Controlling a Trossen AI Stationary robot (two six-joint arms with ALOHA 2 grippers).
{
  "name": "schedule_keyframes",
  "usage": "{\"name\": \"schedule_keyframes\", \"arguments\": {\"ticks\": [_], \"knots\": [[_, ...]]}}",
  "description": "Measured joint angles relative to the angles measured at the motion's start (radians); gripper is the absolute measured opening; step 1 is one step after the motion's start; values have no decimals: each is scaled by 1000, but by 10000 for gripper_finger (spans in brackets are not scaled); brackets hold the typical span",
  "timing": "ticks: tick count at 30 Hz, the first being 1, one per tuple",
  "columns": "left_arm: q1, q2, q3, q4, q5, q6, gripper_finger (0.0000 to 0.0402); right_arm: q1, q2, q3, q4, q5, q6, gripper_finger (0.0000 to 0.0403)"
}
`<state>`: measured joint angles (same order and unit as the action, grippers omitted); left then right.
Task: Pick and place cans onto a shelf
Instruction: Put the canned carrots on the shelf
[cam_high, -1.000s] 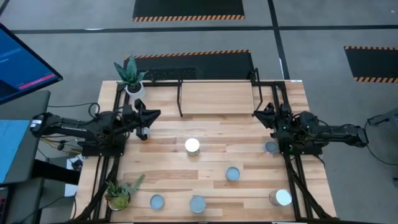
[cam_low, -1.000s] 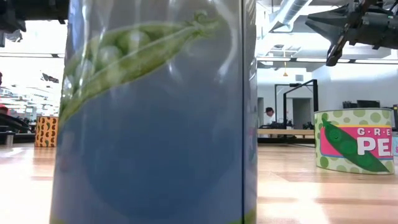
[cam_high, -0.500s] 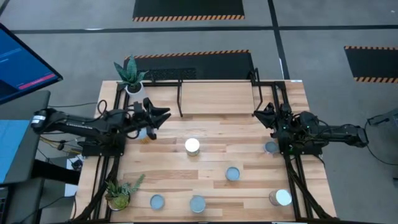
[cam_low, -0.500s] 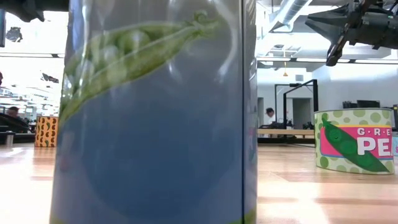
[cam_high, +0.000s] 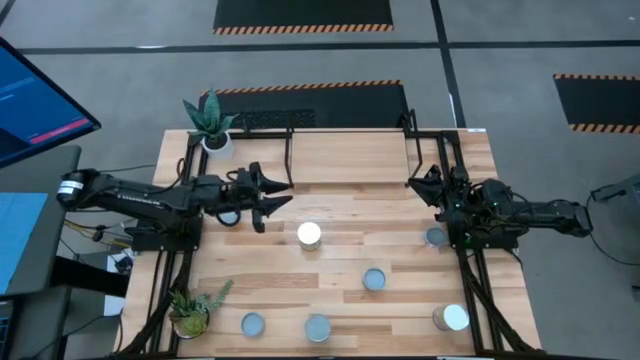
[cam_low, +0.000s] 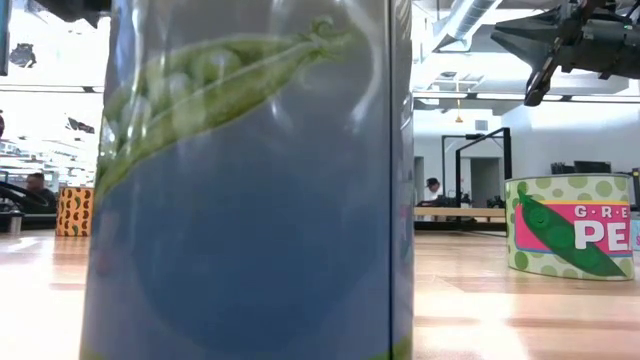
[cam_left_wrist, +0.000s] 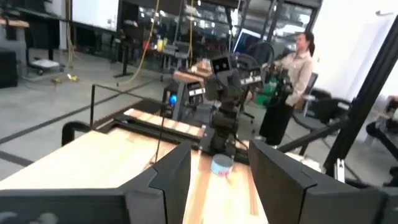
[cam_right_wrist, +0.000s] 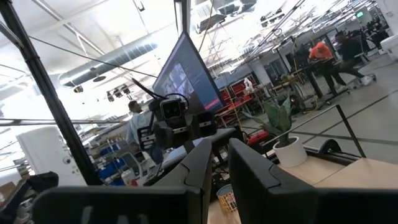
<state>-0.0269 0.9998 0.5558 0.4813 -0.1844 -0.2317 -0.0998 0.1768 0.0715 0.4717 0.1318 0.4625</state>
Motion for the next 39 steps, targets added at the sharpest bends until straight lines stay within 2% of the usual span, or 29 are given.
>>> {"name": "schedule_keyframes", "arguments": {"ticks": [6, 17, 23, 26, 32, 39], "knots": [[0, 2, 33, -144, -6, 0, 153, 0, 0, 0, -1, 0, 0, 82], [0, 35, 35, -291, -3, -4, 153, 21, 0, 0, 6, -37, 35, 82], [0, 34, 35, -314, -15, -17, 153, 52, 25, 6, 45, -47, 32, 82], [0, 34, 35, -338, -14, -20, 153, 61, 76, 58, 38, -52, -18, 82], [0, 27, 35, -351, -8, -44, 153, 74, 264, 211, 29, -57, -201, 82], [0, 27, 35, -360, -5, -59, 153, 71, 452, 374, -205, -56, -227, 82]]}}
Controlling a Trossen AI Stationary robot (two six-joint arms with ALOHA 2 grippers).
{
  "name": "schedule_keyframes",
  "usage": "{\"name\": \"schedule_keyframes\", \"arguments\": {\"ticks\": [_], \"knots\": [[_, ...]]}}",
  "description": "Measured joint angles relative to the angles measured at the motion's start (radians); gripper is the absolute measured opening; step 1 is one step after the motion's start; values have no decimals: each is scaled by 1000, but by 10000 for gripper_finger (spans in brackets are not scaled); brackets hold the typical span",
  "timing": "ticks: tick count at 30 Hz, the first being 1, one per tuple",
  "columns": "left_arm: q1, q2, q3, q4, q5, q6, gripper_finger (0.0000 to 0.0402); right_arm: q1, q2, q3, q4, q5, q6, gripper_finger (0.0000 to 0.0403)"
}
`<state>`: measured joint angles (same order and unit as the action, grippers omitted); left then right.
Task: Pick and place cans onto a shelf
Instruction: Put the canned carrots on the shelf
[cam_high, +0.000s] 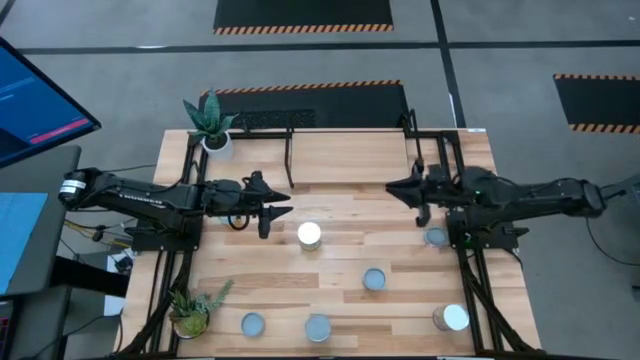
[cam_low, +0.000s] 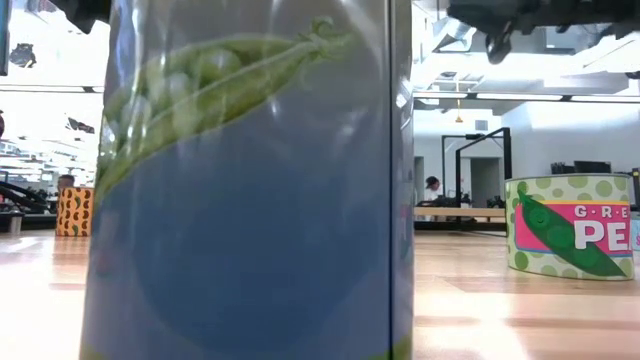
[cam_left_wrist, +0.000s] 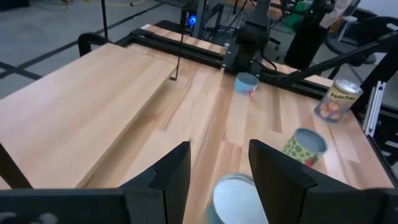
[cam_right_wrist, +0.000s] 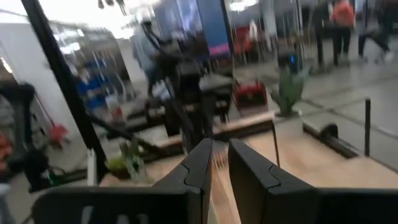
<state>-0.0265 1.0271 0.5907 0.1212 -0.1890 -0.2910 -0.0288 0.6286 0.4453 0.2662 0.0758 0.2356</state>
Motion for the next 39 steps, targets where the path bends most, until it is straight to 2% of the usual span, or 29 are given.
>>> {"name": "schedule_keyframes", "arguments": {"ticks": [6, 12, 19, 23, 29, 35, 39], "knots": [[0, -45, 0, -43, 54, -19, 153, 0, 143, 110, -127, 1, 1, 82], [0, -161, -1, -194, 53, -21, 153, 0, 236, 189, -199, 1, 6, 82], [0, -265, -1, -315, 27, -21, 153, 0, 340, 291, -374, 0, 51, 82], [0, -270, -1, -387, -28, -51, 153, 0, 399, 348, -428, -1, 52, 82], [0, -251, -2, -407, -37, -71, 153, 0, 451, 412, -460, -7, 52, 82], [0, -240, -2, -402, -33, -55, 153, 0, 511, 449, -540, -126, 77, 82], [0, -248, -2, -402, -20, -28, 153, 0, 560, 452, -587, -139, 150, 82]]}}
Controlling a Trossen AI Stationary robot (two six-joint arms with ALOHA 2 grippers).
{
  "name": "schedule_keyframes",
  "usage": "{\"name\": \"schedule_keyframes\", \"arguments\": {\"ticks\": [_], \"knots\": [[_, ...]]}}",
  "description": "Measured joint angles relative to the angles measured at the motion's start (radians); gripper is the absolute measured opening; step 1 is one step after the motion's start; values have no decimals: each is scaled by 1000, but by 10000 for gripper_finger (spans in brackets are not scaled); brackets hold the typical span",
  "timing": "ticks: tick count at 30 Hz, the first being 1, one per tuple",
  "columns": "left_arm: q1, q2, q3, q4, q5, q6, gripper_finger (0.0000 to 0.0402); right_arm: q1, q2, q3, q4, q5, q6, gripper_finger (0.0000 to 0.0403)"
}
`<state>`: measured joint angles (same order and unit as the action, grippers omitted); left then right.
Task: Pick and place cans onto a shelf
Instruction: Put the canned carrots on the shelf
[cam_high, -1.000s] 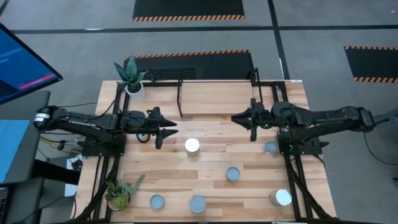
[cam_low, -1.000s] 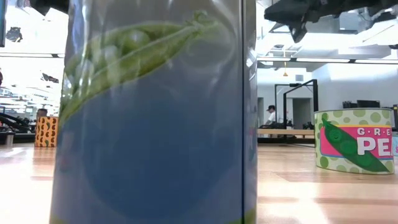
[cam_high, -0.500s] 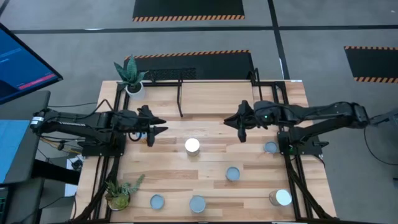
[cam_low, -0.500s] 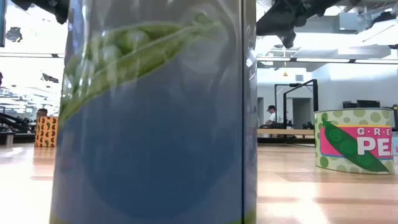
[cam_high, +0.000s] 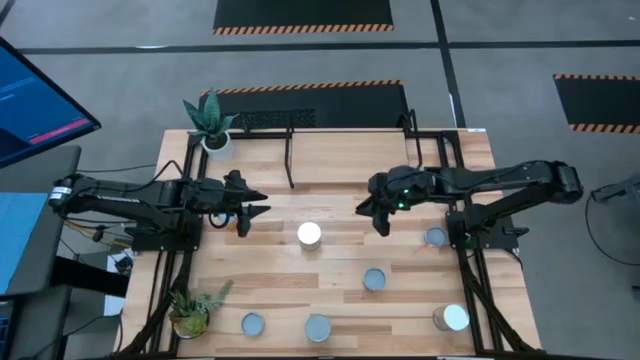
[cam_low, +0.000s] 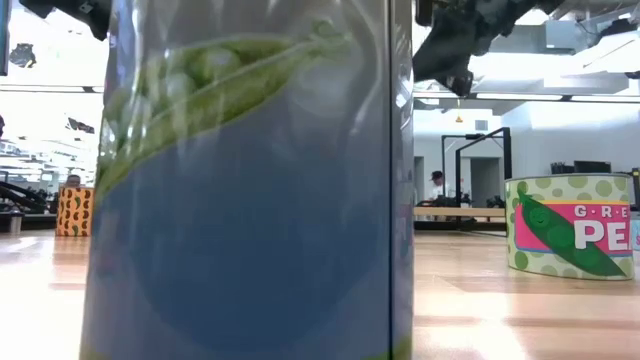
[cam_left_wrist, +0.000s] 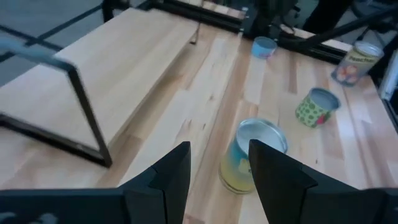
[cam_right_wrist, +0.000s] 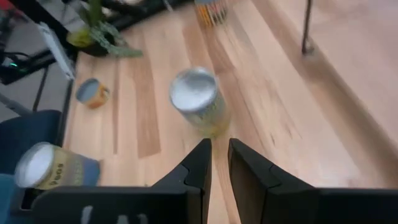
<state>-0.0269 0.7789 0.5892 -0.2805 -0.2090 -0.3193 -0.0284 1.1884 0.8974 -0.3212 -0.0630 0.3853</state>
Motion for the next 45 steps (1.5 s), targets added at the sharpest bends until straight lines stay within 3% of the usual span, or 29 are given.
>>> {"name": "schedule_keyframes", "arguments": {"ticks": [12, 19, 21, 34, 45], "knots": [[-1, -7, -9, 11, 59, 46, 153, 0, 56, 0, 4, -45, 55, 82], [-2, -40, -205, 330, 101, -59, 153, 0, 55, 0, 7, -45, 60, 82], [-3, -75, -233, 357, 107, -67, 153, 0, 55, 0, 8, -45, 60, 82], [-2, -367, -236, 108, 23, -41, 153, 0, 55, 0, 8, -44, 3, 82], [-3, -346, -235, 48, 18, -61, 153, 0, 85, 0, 7, -42, 1, 82]]}}
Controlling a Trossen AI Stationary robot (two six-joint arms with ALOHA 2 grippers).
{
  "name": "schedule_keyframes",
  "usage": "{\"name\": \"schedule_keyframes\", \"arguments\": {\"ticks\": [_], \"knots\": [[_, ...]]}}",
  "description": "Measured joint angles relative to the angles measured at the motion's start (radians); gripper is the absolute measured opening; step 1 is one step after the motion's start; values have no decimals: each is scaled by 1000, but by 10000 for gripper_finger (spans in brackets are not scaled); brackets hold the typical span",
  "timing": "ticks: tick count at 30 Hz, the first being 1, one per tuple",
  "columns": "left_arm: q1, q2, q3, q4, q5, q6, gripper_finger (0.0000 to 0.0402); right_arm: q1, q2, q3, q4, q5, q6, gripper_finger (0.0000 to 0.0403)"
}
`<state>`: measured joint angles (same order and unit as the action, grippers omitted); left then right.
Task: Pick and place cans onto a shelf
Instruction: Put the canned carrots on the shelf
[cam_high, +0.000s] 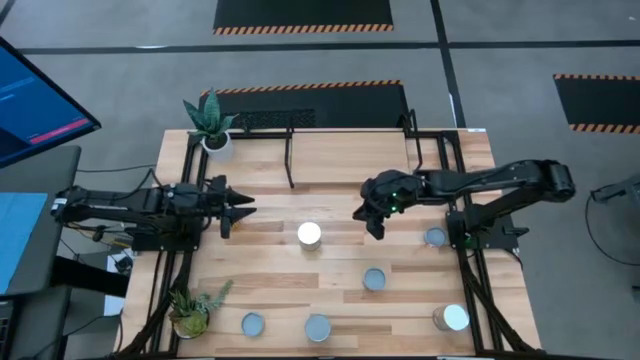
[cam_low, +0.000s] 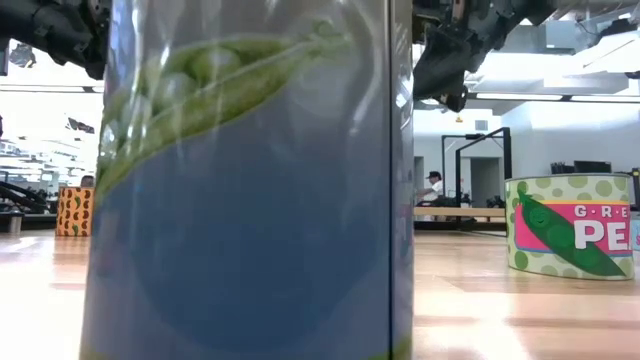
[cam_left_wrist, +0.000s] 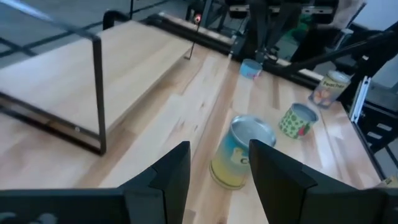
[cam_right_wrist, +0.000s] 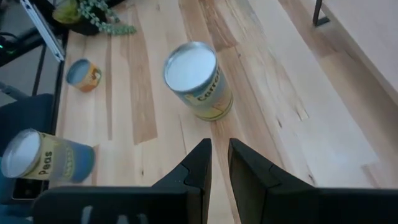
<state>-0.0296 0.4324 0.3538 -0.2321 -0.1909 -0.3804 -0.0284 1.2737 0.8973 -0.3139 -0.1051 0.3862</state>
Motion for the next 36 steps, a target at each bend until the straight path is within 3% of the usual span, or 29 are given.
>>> {"name": "schedule_keyframes", "arguments": {"ticks": [10, 17, 23, 29, 36], "knots": [[0, 99, 0, 23, 0, -69, 153, 2, 130, -1, -28, -2, 58, 82], [0, 127, 0, 20, 0, -116, 153, -8, 189, 10, 124, -4, 111, 82], [0, 126, 0, 21, 0, -98, 153, -13, 294, 195, 31, -5, 54, 82], [0, 126, 0, 17, 0, -77, 153, -21, 426, 416, -198, -4, -52, 82], [0, 124, 0, 5, 0, -50, 153, -19, 573, 597, -236, -23, -58, 82]]}}
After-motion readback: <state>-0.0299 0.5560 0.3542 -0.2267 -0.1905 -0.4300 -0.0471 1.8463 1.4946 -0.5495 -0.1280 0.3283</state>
